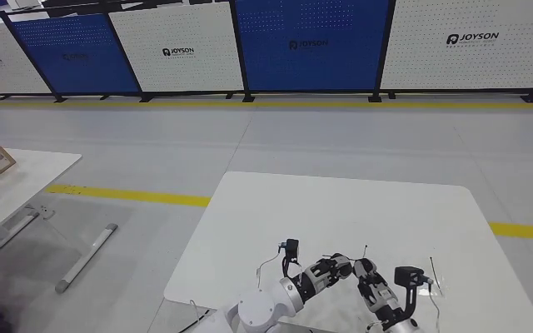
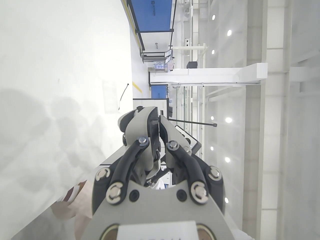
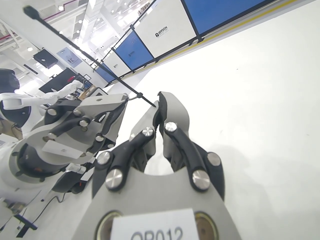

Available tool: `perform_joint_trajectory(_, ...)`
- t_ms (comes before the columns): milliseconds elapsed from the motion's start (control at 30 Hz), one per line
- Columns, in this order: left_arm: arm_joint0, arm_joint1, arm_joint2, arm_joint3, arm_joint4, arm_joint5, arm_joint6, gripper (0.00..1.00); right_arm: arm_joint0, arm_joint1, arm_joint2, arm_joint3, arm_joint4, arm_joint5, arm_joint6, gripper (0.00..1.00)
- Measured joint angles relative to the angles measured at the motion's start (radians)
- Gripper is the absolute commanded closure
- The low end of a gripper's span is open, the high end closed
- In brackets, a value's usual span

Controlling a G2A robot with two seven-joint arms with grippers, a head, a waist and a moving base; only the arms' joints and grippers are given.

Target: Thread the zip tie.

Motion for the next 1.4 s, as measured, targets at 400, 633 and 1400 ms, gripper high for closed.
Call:
perform_joint_trajectory(400,0.008,-0.001,-0.009,-0.013,0.001,-0.01,0.01,1.0,-0.003,0.002,-0.001,0.005,-0.02,-0.005,0.026,0.76)
perform_joint_trajectory(633,0.006,-0.002,-0.006,-0.014,0.011,-0.006,0.016,1.0,-0.01,0.004,0.005,0.0,-0.014,-0.025,0.033,0.75)
perform_joint_trajectory(1400,0.005,-0.007,0.004,-0.008,0.027,-0.001,0.014,1.0,-0.011,0.007,0.02,-0.013,0.002,-0.048,0.018,0.81)
